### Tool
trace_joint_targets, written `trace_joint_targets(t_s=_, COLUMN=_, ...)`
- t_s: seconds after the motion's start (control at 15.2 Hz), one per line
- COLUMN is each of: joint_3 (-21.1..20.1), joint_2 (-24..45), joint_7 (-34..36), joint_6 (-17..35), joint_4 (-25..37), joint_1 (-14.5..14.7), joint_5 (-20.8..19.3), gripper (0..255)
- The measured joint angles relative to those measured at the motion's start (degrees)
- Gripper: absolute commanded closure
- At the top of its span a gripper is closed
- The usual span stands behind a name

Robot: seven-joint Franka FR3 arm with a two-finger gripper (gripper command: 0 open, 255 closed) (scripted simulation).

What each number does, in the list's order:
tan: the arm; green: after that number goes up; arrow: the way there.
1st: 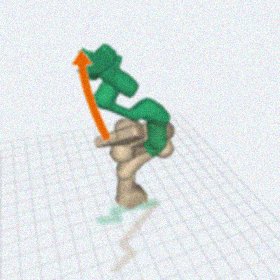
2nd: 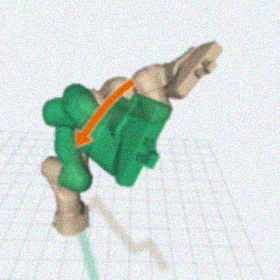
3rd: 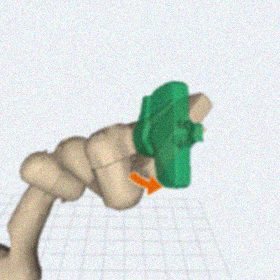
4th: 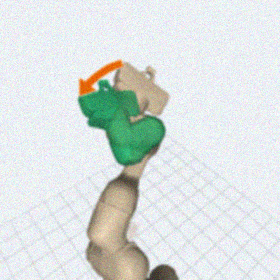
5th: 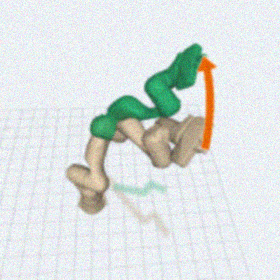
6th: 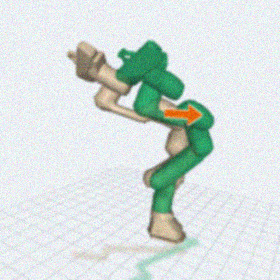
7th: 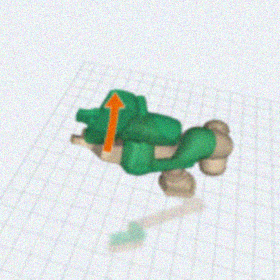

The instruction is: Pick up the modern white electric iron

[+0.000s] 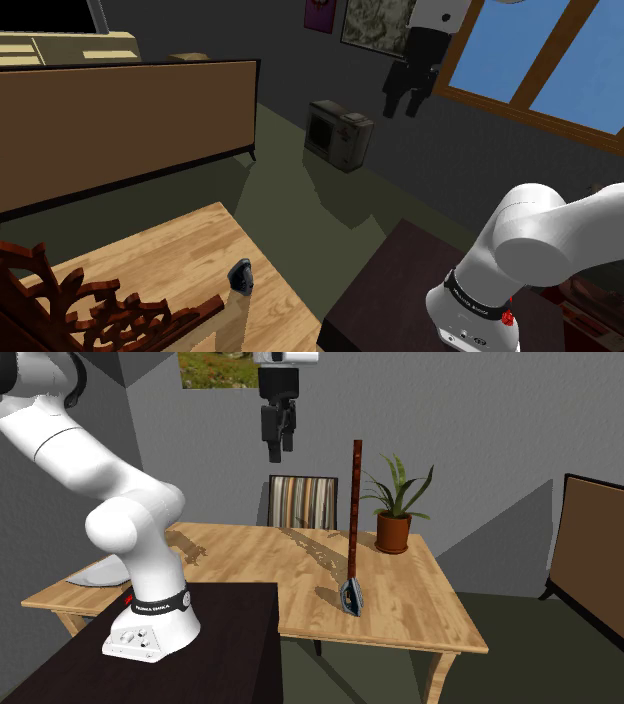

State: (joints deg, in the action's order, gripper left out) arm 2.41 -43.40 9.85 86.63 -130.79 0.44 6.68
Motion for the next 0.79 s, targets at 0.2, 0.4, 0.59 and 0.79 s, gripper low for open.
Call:
trace_joint_targets(t_s=0.2, joint_3=-0.72, joint_2=0.00, joint_7=0.57, joint_6=2.49, joint_4=-2.36, joint_1=0.21, joint_5=0.67, gripper=0)
trace_joint_targets(t_s=0.4, joint_3=-2.19, joint_2=0.90, joint_7=1.70, joint_6=7.66, joint_4=-6.21, joint_1=0.74, joint_5=2.10, gripper=0)
trace_joint_targets(t_s=0.59, joint_3=-3.88, joint_2=2.56, joint_7=2.82, joint_6=13.60, joint_4=-10.00, joint_1=1.44, joint_5=3.77, gripper=0)
trace_joint_targets(t_s=0.79, joint_3=-5.56, joint_2=4.76, joint_7=3.82, joint_6=19.83, joint_4=-13.47, joint_1=2.25, joint_5=5.49, gripper=0)
